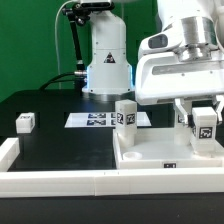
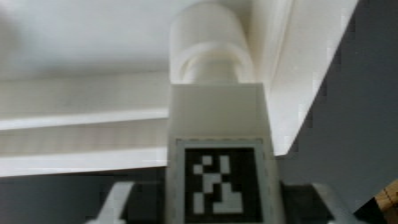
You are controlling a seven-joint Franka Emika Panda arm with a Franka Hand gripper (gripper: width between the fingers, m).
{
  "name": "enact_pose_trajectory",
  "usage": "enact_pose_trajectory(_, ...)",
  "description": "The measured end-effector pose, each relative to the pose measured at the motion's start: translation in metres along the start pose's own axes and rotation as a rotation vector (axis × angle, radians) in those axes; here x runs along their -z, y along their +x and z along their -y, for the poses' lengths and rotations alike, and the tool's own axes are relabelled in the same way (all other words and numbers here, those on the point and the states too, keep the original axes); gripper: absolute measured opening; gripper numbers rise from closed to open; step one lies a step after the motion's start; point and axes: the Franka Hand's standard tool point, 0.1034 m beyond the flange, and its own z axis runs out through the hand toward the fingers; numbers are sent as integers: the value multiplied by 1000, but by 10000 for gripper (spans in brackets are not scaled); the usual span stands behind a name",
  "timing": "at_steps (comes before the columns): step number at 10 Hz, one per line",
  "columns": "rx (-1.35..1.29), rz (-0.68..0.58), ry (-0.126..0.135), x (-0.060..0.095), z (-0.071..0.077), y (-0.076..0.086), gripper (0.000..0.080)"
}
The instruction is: Assemble square table
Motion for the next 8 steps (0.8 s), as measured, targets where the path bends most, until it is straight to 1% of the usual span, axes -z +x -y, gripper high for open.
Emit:
enact_pose_trajectory(4,-2,20,6,-1,0,-3,304)
enact_pose_trajectory(5,-2,20,6,-1,0,-3,504)
enact_pose_trajectory(6,-2,21,6,-2,0,-3,604)
enact_pose_trajectory(7,-2,21,6,-2,0,-3,635)
enact_pose_trajectory(8,-2,21,6,-2,0,-4,635)
